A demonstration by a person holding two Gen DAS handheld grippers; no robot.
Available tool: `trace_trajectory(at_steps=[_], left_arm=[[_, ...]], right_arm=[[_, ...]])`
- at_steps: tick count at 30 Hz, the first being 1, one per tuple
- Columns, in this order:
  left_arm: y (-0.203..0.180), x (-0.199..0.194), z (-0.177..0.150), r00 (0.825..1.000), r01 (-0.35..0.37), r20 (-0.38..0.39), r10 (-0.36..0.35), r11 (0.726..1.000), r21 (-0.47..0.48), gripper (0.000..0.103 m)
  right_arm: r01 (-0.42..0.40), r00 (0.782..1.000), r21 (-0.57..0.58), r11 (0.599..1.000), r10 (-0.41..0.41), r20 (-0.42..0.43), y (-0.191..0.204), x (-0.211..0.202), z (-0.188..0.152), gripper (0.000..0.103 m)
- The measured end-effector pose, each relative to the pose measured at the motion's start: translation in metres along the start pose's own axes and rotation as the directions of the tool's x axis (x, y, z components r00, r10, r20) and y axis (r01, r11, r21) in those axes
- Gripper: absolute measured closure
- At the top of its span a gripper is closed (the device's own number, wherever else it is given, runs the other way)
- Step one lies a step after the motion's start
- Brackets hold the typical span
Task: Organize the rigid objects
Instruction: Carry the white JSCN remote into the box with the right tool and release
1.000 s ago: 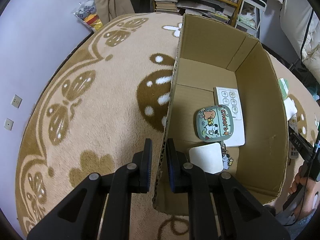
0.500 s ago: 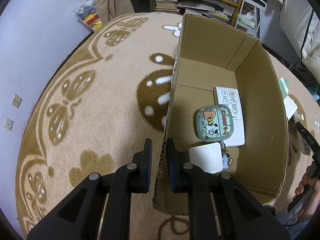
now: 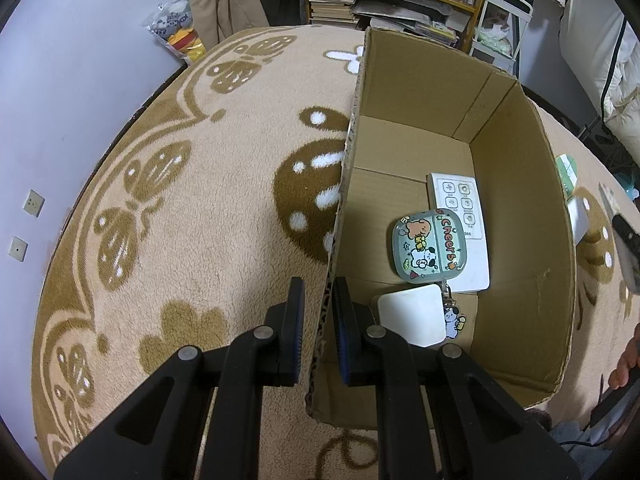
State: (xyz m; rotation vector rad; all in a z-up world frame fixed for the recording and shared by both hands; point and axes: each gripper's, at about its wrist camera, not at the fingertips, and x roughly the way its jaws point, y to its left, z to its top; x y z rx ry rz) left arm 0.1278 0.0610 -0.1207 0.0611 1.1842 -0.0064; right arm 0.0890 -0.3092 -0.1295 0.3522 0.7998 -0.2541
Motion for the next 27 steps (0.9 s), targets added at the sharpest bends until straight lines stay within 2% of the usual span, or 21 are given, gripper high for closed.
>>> trace_trajectory(at_steps=[4,7,12,17,27], left_arm=[[-0.001,-0.001,0.000,1.000,-0.002,0.000,0.002,1.000,0.001,0.089],[-0.001,-0.001,0.000,1.000,-0.004,0.000,0.004,1.000,0.002,0.089],[-0.002,-0.001,0.000,1.000,-0.012,0.001,0.012,1.000,0.010,0.089],[-0.004,-0.002,0.000,1.000,-0.012,0.001,0.012,1.000,0.009,0.089],[-0.005,-0.002,0.001,1.000,-0.009,0.000,0.009,1.000,0.007,0.089]], right_arm=[[-0.082,0.997,-0.022,0.996,0.082,0.016,0.023,-0.010,0.006,0.059],[-0.167,0.985,-0.007,0.986,0.167,0.031,0.034,-0.017,0.012,0.059],[-0.248,0.969,0.000,0.969,0.248,0.019,0.060,-0.023,0.015,0.059],[-0.269,0.963,-0.045,0.962,0.270,0.008,0.086,-0.026,0.012,0.059],[-0.349,0.937,-0.162,0.923,0.350,-0.024,0.149,-0.036,0.012,0.059]])
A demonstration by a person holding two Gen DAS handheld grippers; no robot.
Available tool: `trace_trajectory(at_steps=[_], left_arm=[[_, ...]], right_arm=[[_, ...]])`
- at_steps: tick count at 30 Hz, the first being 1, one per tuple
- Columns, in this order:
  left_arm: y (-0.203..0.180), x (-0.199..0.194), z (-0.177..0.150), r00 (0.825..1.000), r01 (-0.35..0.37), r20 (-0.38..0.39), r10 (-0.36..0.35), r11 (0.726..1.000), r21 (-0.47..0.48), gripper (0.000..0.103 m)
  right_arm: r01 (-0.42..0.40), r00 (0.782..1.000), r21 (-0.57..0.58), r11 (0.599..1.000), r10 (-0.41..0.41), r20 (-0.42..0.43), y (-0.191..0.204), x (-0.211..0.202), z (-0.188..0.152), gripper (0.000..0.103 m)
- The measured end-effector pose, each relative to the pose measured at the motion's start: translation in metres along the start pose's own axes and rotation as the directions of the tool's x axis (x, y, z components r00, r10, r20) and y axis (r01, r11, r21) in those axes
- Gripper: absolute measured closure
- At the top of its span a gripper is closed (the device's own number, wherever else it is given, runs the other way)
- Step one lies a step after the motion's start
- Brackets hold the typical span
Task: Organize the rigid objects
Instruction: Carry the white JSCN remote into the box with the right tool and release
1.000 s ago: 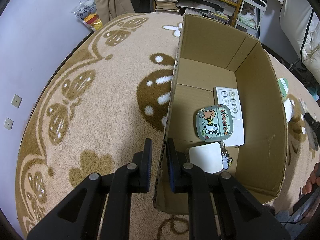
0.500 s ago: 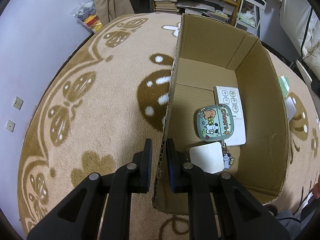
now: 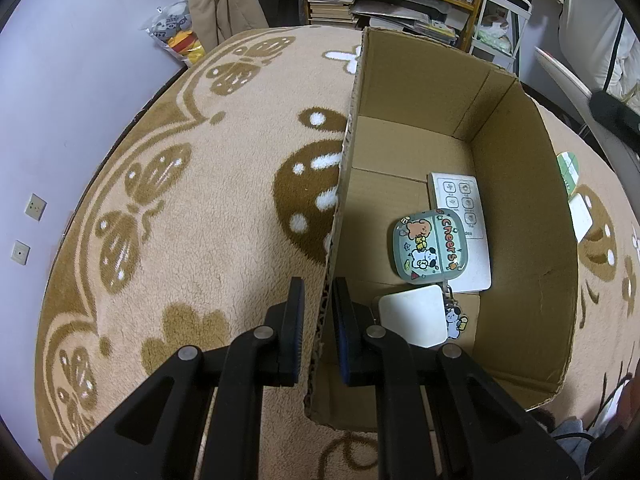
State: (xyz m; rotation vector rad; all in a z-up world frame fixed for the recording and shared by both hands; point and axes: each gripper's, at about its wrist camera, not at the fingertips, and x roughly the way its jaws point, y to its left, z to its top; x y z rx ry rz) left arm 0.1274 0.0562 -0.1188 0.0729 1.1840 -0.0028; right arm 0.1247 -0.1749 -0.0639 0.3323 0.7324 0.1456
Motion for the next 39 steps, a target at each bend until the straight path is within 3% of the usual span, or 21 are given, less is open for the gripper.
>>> trace_trajectory(at_steps=[6,19,34,39], left_arm=[[0.001,0.000,0.001,1.000,0.009,0.000,-0.009,1.000,-0.004,0.089],[0.003,0.001,0.002,1.000,0.013,0.000,-0.013,1.000,-0.005,0.089],[0.000,0.003,0.004,1.000,0.010,0.003,-0.010,1.000,0.006,0.089],[0.001,0.004,0.005,1.000,0.013,0.005,-0.013,1.000,0.002,0.089]], right_arm=[[-0.020,0.999,-0.088,0.996,0.017,-0.042,0.036,0.019,-0.001,0.059],[-0.005,0.983,-0.174,0.985,-0.027,-0.180,0.055,0.066,-0.021,0.059],[0.025,0.971,-0.242,0.970,-0.081,-0.226,0.056,0.078,-0.030,0.059],[0.029,0.977,-0.225,0.974,-0.076,-0.201,0.055,0.070,-0.027,0.059]])
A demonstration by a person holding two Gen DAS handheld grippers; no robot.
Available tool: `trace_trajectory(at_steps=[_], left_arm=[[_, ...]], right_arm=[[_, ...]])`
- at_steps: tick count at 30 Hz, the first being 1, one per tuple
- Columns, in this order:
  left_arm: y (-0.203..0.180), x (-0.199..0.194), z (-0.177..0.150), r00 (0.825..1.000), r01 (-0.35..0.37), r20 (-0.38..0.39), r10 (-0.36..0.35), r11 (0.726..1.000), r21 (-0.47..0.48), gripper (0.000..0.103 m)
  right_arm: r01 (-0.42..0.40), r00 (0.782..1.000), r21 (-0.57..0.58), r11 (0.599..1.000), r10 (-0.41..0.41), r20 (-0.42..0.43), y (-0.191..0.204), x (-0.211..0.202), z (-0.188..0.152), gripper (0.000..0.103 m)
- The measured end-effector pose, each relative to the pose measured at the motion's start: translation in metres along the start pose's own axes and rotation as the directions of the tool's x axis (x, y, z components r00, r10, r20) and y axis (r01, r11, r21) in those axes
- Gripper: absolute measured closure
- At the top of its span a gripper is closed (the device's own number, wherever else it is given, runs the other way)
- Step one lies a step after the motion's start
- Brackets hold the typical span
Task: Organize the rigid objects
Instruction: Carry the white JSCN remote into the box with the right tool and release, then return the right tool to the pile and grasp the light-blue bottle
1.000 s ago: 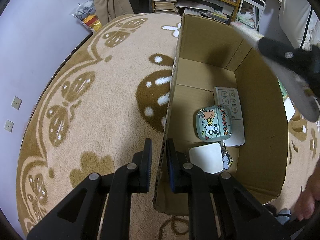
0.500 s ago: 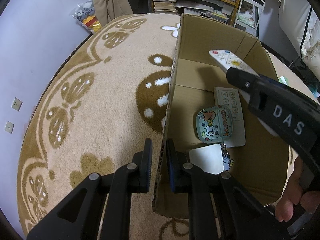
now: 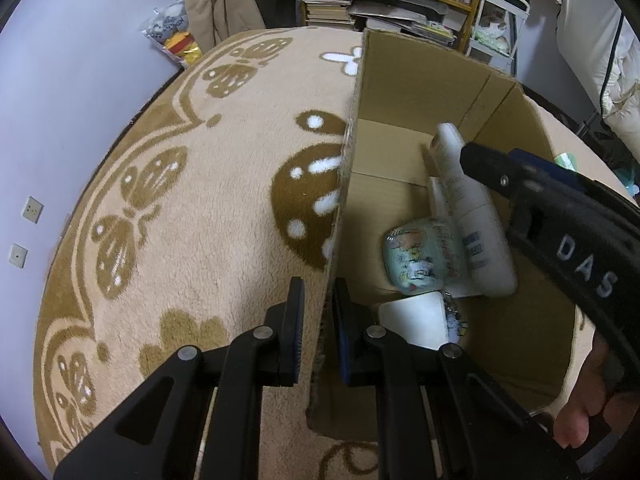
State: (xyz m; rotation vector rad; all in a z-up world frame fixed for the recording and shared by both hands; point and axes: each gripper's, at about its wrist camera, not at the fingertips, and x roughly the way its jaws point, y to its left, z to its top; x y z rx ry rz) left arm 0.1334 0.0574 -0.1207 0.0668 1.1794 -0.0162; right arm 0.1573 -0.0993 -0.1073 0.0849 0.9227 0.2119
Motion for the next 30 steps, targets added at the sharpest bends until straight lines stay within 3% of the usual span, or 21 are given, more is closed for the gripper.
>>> trace_trajectory(at_steps=[3,8,16,30], left_arm=[[0.001,0.000,-0.001,1.000,0.002,0.001,-0.002,1.000,0.000,0.088],[0.001,0.000,-0.002,1.000,0.003,-0.001,-0.003,1.000,0.001,0.088],[0.002,0.000,-0.001,1.000,0.006,0.000,-0.006,1.000,-0.001,0.088],[0.001,-0.001,-0.002,1.000,-0.013,0.002,0.013,1.000,0.011,0.088]], right_arm=[[-0.007,1.000,0.015,1.000,0.007,0.003,-0.003,-0.004,0.003,0.058],[-0.043,0.998,0.046,0.998,0.042,0.041,-0.010,-0.022,0.009,0.027],[-0.022,0.996,0.042,0.999,0.018,0.088,-0.027,-0.047,0.015,0.009],[0.087,0.994,0.106,0.990,-0.094,0.063,-0.097,-0.050,0.005,0.008]])
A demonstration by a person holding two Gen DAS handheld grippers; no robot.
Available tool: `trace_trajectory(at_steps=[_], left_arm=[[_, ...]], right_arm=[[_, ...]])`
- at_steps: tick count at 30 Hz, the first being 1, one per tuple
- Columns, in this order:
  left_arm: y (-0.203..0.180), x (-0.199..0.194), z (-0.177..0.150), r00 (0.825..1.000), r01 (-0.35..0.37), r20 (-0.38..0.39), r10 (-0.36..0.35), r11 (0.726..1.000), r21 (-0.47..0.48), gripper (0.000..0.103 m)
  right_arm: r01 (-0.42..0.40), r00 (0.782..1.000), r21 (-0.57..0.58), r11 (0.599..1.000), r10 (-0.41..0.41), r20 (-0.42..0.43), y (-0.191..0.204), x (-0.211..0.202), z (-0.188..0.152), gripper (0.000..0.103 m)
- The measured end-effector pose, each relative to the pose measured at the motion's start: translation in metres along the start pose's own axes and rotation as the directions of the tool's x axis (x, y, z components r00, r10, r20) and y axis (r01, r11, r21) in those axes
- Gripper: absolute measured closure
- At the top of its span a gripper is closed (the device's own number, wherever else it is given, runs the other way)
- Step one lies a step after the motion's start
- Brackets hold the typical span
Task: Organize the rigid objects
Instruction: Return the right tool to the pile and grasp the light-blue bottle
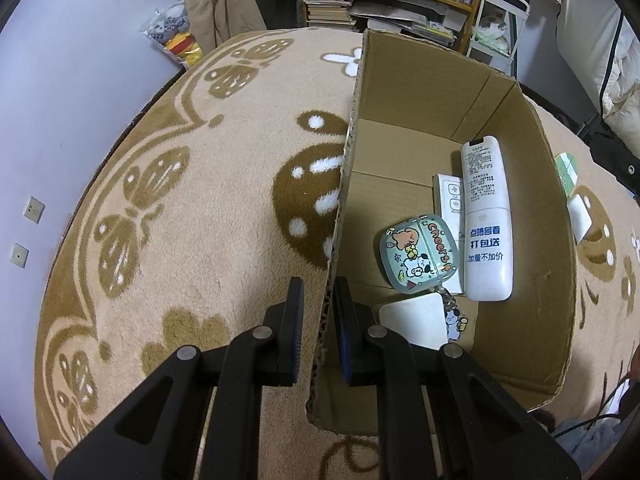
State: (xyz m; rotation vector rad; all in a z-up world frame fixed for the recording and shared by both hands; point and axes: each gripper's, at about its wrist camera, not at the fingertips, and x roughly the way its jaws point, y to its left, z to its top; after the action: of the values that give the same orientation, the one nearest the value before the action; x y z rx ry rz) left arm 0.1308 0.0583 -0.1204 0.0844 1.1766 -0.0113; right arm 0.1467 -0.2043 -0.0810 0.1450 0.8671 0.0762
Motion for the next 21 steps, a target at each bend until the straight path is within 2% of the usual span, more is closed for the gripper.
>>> trace_trajectory(at_steps=[10,14,21], left_arm=[[-0.003,-0.001,0.001,1.000,-0.017,-0.004,0.017,1.000,0.002,0.088],[-0.004,-0.001,0.002,1.000,-0.023,-0.006,0.023,1.000,0.003,0.088],[-0.005,-0.001,0.002,0.999,-0.039,-0.002,0.040,0.999,0.013,0.088]], right_arm=[[0.054,0.998,0.012,0.998,-0.054,-0.022,-0.042,0.015,-0.003,0.008],[0.014,0.999,0.043,0.999,-0.012,-0.047,-0.055,0.025,-0.002,0.008],[-0.003,0.996,0.051,0.999,0.008,-0.085,-0.065,0.044,-0.009,0.010]])
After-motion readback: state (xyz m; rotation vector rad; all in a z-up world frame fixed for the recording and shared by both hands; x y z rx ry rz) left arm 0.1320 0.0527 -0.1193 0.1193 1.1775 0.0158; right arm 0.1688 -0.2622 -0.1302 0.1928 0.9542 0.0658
